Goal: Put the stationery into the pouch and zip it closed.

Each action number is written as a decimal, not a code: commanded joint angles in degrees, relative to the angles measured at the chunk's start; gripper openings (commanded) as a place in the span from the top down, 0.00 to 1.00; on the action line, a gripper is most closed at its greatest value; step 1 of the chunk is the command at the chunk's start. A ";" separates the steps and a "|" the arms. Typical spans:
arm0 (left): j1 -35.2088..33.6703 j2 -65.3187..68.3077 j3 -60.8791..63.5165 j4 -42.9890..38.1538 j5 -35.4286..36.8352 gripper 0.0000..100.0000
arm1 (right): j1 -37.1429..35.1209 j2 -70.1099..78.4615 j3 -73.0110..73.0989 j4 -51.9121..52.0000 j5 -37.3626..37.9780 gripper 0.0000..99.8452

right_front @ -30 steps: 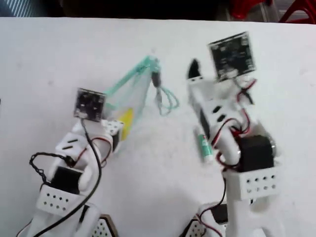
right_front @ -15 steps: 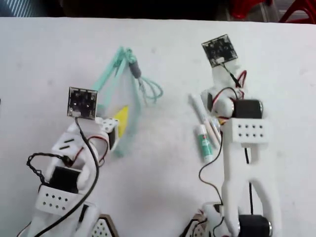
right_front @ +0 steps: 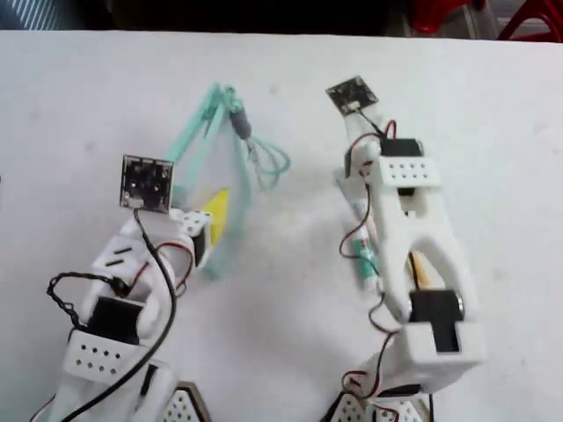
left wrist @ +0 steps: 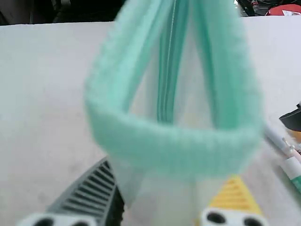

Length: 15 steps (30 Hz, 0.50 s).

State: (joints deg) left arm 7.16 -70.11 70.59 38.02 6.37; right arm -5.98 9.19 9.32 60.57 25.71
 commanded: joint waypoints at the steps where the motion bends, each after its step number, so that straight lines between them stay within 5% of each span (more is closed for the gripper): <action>1: 0.84 0.04 -1.76 0.44 -0.70 0.79 | -0.04 5.67 -5.80 0.31 0.53 0.83; 12: 0.92 0.04 -1.76 0.35 -0.53 0.79 | -0.84 19.47 -14.42 0.04 0.18 0.83; 15: 0.92 0.04 -1.76 0.44 -0.44 0.79 | -0.75 22.55 -16.26 0.31 0.26 0.91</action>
State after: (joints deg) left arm 7.16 -70.11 70.59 38.02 6.37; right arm -6.15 30.55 -3.87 60.57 25.71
